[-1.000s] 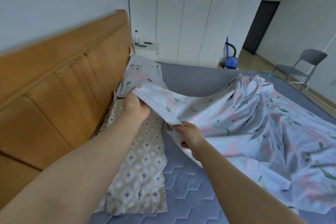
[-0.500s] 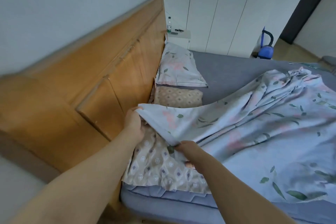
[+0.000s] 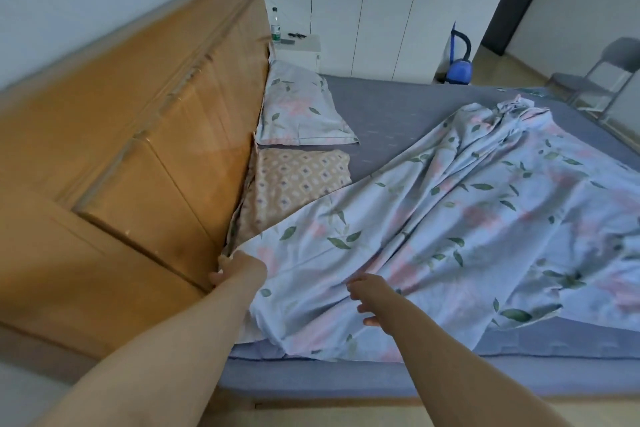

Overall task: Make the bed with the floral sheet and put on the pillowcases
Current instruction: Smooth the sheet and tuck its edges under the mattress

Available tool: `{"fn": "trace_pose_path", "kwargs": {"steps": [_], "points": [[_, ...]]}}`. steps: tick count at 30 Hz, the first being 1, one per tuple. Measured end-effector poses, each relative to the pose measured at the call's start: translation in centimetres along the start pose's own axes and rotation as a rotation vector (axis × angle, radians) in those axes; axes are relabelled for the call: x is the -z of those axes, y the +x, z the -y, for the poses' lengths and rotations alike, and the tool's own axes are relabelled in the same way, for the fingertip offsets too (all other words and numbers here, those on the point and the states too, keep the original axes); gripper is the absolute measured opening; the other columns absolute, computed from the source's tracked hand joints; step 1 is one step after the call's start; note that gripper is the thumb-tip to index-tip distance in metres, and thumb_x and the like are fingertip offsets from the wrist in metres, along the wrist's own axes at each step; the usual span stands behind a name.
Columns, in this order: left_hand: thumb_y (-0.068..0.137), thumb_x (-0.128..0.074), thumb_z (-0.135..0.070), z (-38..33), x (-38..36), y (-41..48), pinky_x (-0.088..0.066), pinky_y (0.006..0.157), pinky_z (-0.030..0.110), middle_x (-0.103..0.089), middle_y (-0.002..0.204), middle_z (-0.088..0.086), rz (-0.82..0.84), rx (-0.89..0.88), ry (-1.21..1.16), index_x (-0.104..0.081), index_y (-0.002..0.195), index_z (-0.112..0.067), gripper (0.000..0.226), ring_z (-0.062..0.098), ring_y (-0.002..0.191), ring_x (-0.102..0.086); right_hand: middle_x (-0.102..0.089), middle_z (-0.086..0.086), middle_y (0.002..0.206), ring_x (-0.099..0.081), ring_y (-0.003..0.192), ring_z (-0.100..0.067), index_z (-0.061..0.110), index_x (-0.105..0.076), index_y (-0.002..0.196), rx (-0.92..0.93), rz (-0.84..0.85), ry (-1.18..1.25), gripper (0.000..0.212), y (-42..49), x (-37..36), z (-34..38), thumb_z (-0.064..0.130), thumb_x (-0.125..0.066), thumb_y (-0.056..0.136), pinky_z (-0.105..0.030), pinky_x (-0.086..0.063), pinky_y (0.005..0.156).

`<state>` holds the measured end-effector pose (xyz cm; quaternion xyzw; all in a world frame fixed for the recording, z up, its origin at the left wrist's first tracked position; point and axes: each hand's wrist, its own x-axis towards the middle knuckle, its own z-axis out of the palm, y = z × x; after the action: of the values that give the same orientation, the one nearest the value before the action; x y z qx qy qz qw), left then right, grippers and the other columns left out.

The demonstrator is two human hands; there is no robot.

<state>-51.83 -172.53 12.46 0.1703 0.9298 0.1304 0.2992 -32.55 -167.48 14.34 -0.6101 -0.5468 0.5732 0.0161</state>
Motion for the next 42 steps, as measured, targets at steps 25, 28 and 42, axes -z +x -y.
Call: {"fn": "trace_pose_path", "kwargs": {"steps": [25,28,42], "points": [[0.097,-0.04,-0.012,-22.5,-32.8,-23.3,-0.042,0.076,0.03,-0.048,0.127,0.011,0.323,-0.702,0.282,-0.054,0.118,-0.013,0.025,0.024,0.097,-0.05,-0.04,-0.002,0.07,-0.036,0.058,-0.013,0.002,-0.053,0.129,-0.12,-0.13,-0.116,0.036,2.4,36.5,-26.1,0.011,-0.041,0.096,-0.027,-0.035,0.063],[0.096,-0.037,-0.008,-25.0,-36.8,-22.2,-0.038,0.071,0.03,-0.052,0.119,0.013,0.313,-0.727,0.356,-0.055,0.117,-0.011,0.028,0.022,0.086,-0.043,-0.047,-0.002,0.072,-0.04,0.054,-0.014,0.012,-0.051,0.131,-0.118,-0.119,-0.164,0.037,6.0,39.3,-27.6,0.012,-0.039,0.096,-0.023,-0.032,0.05],[0.093,-0.047,-0.017,-32.5,-57.2,-15.7,-0.04,0.095,0.041,-0.039,0.141,0.008,0.404,-0.87,0.855,-0.036,0.137,-0.011,0.046,0.03,0.126,-0.042,0.001,0.003,0.159,-0.006,0.146,-0.029,0.036,-0.015,0.146,0.036,-0.106,-1.049,0.065,27.1,47.4,-35.0,0.006,-0.039,0.094,-0.041,-0.019,0.115]]}}
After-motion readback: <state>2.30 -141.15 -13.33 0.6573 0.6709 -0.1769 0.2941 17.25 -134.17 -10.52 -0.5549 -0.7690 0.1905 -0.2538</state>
